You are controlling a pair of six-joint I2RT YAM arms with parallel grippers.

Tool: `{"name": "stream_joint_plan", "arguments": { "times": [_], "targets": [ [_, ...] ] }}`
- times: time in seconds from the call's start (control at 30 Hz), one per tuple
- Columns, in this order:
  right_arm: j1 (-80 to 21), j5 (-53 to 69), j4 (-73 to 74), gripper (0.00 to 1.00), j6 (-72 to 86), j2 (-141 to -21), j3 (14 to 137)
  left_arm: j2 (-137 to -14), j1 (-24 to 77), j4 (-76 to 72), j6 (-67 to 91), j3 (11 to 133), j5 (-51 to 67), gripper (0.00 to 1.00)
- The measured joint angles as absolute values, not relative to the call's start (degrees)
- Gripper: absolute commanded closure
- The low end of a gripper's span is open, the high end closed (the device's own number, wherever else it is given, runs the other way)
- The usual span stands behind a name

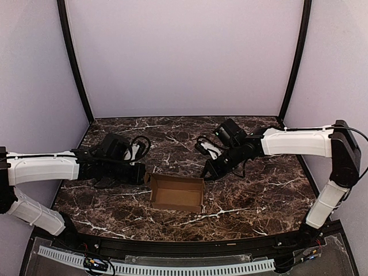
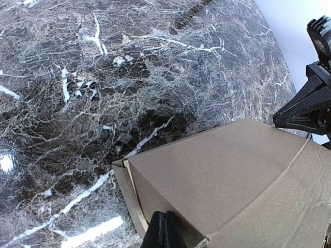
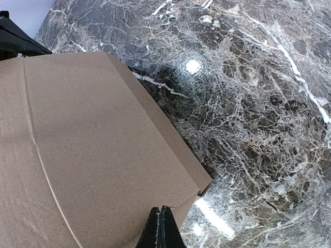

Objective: Fold the paper box

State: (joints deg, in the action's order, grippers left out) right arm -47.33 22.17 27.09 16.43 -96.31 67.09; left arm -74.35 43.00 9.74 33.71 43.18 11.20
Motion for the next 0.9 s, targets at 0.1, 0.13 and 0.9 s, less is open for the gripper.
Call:
{"name": "stream_joint_plan", "arguments": {
  "times": [0.1,0.13,0.9],
  "targets": [
    [-47.3,22.0,27.2,1.00,16.6,-96.3,67.1,-74.3,43.0,9.6,33.7,43.0,11.4,0.99],
    [-47.3,21.5,27.4,1.00,16.6,-96.3,67.0,-74.3,43.0,9.5,33.7,43.0,11.4,0.99],
    [-47.9,17.9,29.8,1.00,19.6,-90.4,61.4,-74.0,43.0,8.8,33.7,42.5,11.4,0.99]
  ]
}}
